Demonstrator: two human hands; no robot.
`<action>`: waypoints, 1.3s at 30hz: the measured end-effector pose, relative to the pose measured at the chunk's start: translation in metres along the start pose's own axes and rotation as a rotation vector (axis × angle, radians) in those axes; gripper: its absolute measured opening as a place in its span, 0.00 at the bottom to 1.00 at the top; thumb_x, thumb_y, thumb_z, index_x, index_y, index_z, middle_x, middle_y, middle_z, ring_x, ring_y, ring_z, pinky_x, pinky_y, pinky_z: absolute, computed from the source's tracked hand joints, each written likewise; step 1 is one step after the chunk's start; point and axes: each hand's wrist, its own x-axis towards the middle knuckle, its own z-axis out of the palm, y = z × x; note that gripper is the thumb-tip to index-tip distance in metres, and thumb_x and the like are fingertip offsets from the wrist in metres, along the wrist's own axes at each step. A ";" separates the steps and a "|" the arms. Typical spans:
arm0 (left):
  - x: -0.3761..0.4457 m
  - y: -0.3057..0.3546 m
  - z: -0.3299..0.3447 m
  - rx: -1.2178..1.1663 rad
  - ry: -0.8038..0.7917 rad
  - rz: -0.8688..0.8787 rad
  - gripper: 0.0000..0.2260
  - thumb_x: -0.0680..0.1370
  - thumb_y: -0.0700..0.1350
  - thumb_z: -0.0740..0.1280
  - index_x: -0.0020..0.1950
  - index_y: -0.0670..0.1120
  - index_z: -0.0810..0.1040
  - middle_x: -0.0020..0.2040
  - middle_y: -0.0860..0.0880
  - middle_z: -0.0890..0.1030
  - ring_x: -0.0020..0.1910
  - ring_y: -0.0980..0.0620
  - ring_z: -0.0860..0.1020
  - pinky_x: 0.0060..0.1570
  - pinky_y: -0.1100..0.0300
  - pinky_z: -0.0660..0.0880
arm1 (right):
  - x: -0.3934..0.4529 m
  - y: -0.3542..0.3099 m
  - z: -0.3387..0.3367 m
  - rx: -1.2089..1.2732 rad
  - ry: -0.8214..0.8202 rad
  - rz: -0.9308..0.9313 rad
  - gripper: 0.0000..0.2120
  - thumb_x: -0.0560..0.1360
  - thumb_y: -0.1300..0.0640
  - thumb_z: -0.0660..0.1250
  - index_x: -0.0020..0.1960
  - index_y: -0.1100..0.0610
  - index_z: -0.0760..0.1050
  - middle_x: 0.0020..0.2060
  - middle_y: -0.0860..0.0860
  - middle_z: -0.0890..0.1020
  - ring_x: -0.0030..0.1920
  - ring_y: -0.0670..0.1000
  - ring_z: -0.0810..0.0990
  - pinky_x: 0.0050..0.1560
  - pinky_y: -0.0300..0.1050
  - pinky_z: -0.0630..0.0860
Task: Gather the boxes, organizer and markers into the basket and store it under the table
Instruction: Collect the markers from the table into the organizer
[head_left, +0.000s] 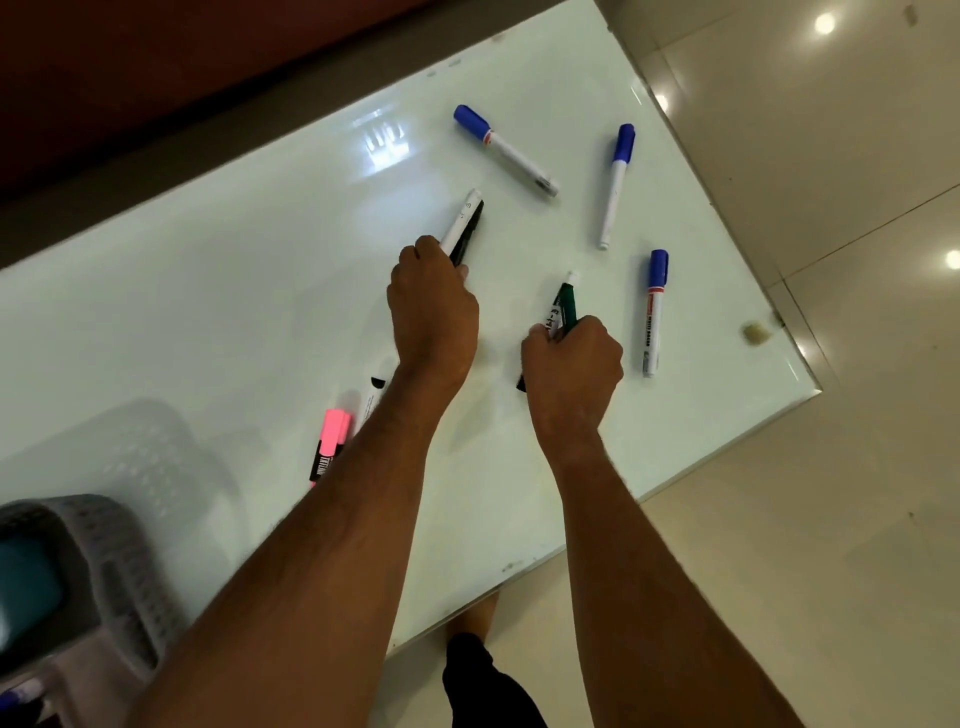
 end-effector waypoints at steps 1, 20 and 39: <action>-0.002 -0.003 -0.002 -0.039 -0.005 -0.035 0.11 0.84 0.44 0.64 0.63 0.39 0.74 0.60 0.41 0.79 0.60 0.41 0.78 0.58 0.49 0.74 | -0.001 -0.002 0.000 0.023 -0.016 0.007 0.11 0.79 0.54 0.66 0.50 0.62 0.75 0.40 0.51 0.79 0.41 0.53 0.79 0.41 0.46 0.74; -0.127 -0.132 -0.124 -0.806 0.198 -0.192 0.10 0.83 0.34 0.62 0.60 0.45 0.77 0.47 0.50 0.85 0.45 0.55 0.82 0.50 0.60 0.80 | -0.165 -0.049 0.010 0.680 -0.367 -0.264 0.09 0.83 0.66 0.60 0.62 0.62 0.73 0.49 0.57 0.85 0.47 0.56 0.88 0.52 0.61 0.85; -0.299 -0.288 -0.284 -0.918 0.578 0.171 0.22 0.78 0.29 0.56 0.72 0.41 0.65 0.46 0.57 0.78 0.64 0.66 0.77 0.69 0.47 0.77 | -0.435 -0.064 0.044 0.653 -0.347 -0.710 0.46 0.78 0.77 0.63 0.83 0.44 0.48 0.66 0.25 0.71 0.56 0.50 0.84 0.51 0.44 0.85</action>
